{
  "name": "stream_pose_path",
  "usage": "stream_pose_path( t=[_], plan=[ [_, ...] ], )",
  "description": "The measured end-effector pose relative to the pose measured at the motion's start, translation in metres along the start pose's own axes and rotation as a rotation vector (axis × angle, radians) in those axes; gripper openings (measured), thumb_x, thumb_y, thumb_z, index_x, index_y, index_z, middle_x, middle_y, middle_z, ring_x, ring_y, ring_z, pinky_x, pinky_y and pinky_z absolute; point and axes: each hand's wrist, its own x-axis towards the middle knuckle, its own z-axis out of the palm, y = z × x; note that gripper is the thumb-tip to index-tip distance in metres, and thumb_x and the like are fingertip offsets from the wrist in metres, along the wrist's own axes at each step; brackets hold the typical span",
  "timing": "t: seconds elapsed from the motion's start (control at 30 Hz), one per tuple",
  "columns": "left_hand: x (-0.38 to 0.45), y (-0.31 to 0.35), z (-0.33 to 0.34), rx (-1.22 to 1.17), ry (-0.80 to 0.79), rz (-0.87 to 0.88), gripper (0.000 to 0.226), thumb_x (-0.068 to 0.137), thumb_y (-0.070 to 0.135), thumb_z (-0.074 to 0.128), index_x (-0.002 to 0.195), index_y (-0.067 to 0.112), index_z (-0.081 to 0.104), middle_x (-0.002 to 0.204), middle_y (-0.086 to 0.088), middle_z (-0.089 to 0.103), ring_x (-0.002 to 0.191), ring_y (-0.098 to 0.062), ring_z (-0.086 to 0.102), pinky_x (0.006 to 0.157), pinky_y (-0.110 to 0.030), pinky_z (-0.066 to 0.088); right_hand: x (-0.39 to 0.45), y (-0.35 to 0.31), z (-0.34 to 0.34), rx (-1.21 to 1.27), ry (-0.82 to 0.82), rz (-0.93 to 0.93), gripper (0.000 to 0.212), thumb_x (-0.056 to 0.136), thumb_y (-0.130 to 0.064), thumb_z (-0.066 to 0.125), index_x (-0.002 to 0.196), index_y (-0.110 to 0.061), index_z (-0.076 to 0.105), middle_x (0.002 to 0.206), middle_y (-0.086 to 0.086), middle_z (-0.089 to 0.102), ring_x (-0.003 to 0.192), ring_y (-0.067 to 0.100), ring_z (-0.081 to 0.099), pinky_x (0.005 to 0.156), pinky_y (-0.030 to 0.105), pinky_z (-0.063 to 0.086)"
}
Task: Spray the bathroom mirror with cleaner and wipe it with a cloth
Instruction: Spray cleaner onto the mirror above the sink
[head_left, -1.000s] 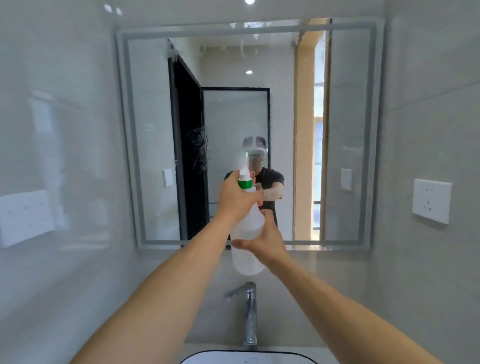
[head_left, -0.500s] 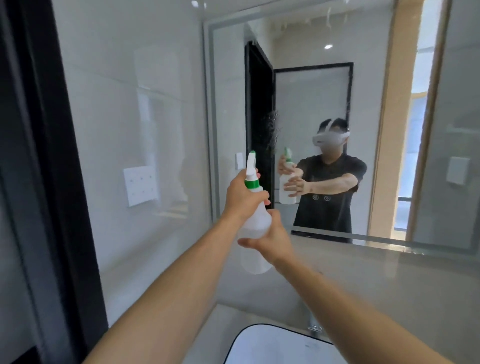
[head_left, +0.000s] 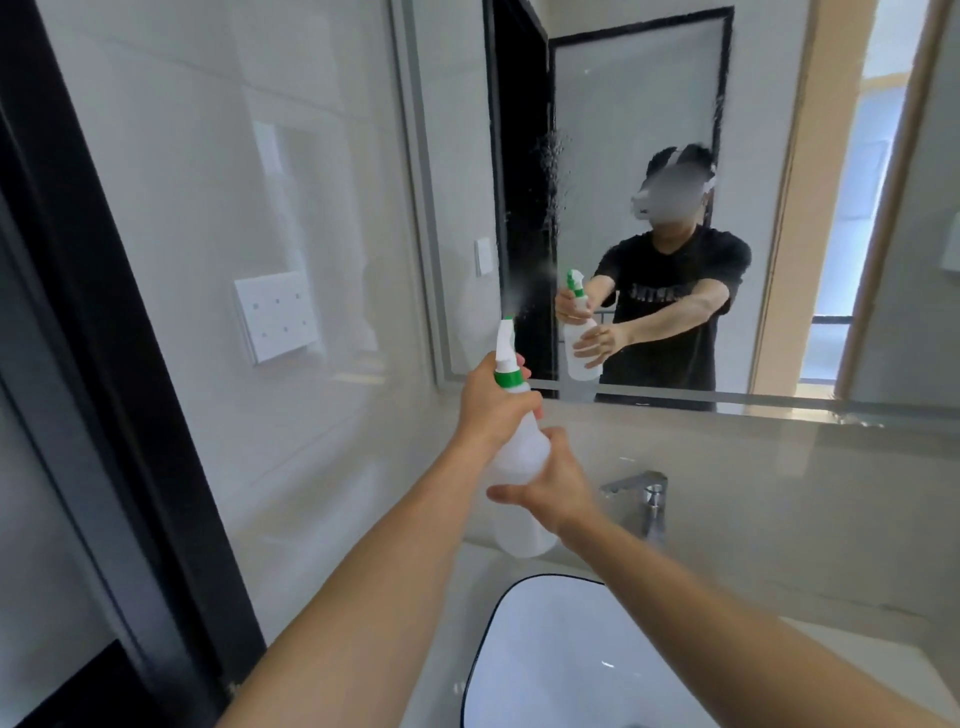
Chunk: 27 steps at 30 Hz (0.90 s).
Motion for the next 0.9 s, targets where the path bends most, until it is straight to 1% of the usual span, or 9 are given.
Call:
stream_pose_path(
  t=[0.13, 0.27, 0.43, 0.5, 0.57, 0.63, 0.73, 0.83, 0.9],
  plan=[
    [0.000, -0.008, 0.021, -0.023, -0.050, -0.013, 0.043, 0.049, 0.006, 0.073, 0.090, 0.016, 0.061, 0.079, -0.002, 0.063, 0.077, -0.034, 0.064, 0.076, -0.059, 0.058, -0.001, 0.013, -0.012, -0.046, 0.058, 0.029, 0.081, 0.056, -0.028, 0.093, 0.113, -0.027, 0.035, 0.099, -0.008, 0.058, 0.087, 0.014, 0.057, 0.059, 0.024, 0.038],
    [0.002, -0.008, 0.044, -0.030, -0.111, 0.006, 0.042, 0.053, 0.007, 0.077, 0.091, 0.019, 0.061, 0.086, -0.009, 0.065, 0.087, -0.040, 0.067, 0.079, -0.054, 0.059, -0.002, 0.021, -0.030, -0.072, 0.119, 0.041, 0.082, 0.056, -0.029, 0.093, 0.113, -0.027, 0.034, 0.097, -0.010, 0.057, 0.091, 0.020, 0.057, 0.060, 0.025, 0.038],
    [0.001, -0.002, 0.081, -0.057, -0.226, 0.042, 0.049, 0.060, 0.005, 0.079, 0.100, 0.029, 0.063, 0.095, 0.004, 0.065, 0.086, -0.019, 0.063, 0.076, -0.038, 0.057, -0.009, 0.032, -0.062, -0.061, 0.195, 0.069, 0.081, 0.056, -0.030, 0.092, 0.112, -0.032, 0.033, 0.093, -0.019, 0.052, 0.081, 0.002, 0.052, 0.058, 0.020, 0.035],
    [-0.002, 0.001, 0.098, -0.054, -0.281, 0.067, 0.052, 0.062, 0.007, 0.080, 0.101, 0.034, 0.060, 0.093, 0.010, 0.064, 0.085, -0.015, 0.063, 0.071, -0.031, 0.053, -0.013, 0.039, -0.077, -0.058, 0.236, 0.084, 0.082, 0.055, -0.032, 0.092, 0.112, -0.034, 0.033, 0.095, -0.018, 0.051, 0.086, 0.005, 0.052, 0.061, 0.022, 0.037],
    [-0.007, 0.003, 0.117, -0.058, -0.333, 0.097, 0.057, 0.065, 0.011, 0.082, 0.112, 0.032, 0.060, 0.092, 0.014, 0.064, 0.086, -0.009, 0.062, 0.068, -0.024, 0.046, -0.021, 0.046, -0.095, -0.075, 0.267, 0.098, 0.082, 0.055, -0.034, 0.091, 0.113, -0.035, 0.033, 0.097, -0.019, 0.050, 0.091, 0.011, 0.052, 0.063, 0.024, 0.039],
    [-0.016, 0.006, 0.133, -0.085, -0.403, 0.130, 0.073, 0.070, 0.016, 0.083, 0.134, 0.027, 0.051, 0.101, 0.016, 0.063, 0.095, -0.006, 0.061, 0.071, -0.019, 0.043, -0.030, 0.053, -0.114, -0.103, 0.292, 0.116, 0.083, 0.056, -0.035, 0.091, 0.114, -0.037, 0.032, 0.096, -0.021, 0.048, 0.087, 0.008, 0.050, 0.064, 0.025, 0.039],
    [-0.038, 0.004, 0.160, -0.207, -0.563, 0.160, 0.088, 0.075, 0.026, 0.084, 0.149, 0.033, 0.036, 0.130, 0.010, 0.059, 0.116, -0.008, 0.057, 0.089, -0.021, 0.047, -0.052, 0.067, -0.148, -0.130, 0.345, 0.138, 0.084, 0.055, -0.034, 0.091, 0.115, -0.037, 0.032, 0.098, -0.019, 0.050, 0.086, 0.006, 0.051, 0.064, 0.027, 0.043],
    [-0.069, -0.003, 0.186, -0.336, -0.695, 0.110, 0.074, 0.088, 0.050, 0.065, 0.153, 0.037, 0.031, 0.146, 0.009, 0.051, 0.131, -0.010, 0.051, 0.106, -0.029, 0.042, -0.081, 0.080, -0.184, -0.110, 0.405, 0.180, 0.083, 0.051, -0.034, 0.090, 0.113, -0.039, 0.035, 0.103, -0.015, 0.055, 0.092, 0.006, 0.056, 0.061, 0.025, 0.045],
    [-0.090, -0.009, 0.205, -0.382, -0.743, 0.027, 0.062, 0.095, 0.066, 0.039, 0.150, 0.039, 0.035, 0.145, 0.012, 0.053, 0.130, -0.006, 0.052, 0.100, -0.020, 0.043, -0.099, 0.089, -0.206, -0.106, 0.443, 0.226, 0.082, 0.052, -0.031, 0.090, 0.114, -0.037, 0.037, 0.106, -0.010, 0.058, 0.094, 0.011, 0.059, 0.065, 0.032, 0.050]
  ],
)
